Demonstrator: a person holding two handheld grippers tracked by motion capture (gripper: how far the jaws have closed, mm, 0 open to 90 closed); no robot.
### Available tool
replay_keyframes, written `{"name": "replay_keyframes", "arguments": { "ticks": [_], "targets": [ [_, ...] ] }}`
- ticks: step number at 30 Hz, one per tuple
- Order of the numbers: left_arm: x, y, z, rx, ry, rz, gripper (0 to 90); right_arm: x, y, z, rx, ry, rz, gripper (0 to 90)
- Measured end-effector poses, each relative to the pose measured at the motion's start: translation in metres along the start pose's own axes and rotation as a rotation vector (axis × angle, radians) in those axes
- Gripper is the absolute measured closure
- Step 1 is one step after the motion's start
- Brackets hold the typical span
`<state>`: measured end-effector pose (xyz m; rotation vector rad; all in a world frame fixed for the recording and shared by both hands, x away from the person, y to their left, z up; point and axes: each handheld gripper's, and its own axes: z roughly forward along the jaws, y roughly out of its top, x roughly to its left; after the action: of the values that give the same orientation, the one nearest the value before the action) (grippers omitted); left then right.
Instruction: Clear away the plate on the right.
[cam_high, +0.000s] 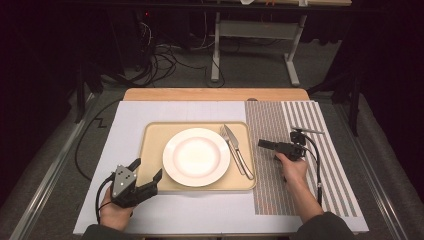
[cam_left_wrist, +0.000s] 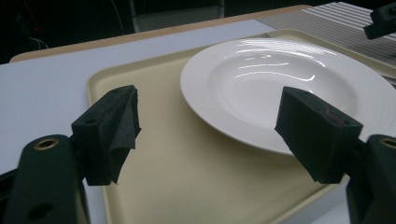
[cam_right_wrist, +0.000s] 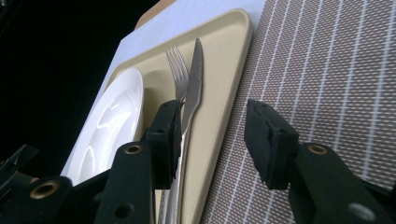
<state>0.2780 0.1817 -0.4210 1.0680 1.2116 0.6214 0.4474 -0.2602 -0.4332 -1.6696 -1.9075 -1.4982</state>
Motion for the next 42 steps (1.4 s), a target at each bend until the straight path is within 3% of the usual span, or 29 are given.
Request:
{"name": "replay_keyframes", "arguments": {
  "ticks": [28, 42],
  "targets": [
    [0.000, 0.000, 0.000, -0.001, 0.003, 0.000, 22.7, -0.021, -0.008, -0.044, -0.064, 0.013, 0.007, 54.0],
    [0.000, 0.000, 0.000, -0.007, 0.005, -0.005, 22.7, -0.022, -0.013, -0.062, -0.086, -0.026, -0.043, 51.5]
  ]
}}
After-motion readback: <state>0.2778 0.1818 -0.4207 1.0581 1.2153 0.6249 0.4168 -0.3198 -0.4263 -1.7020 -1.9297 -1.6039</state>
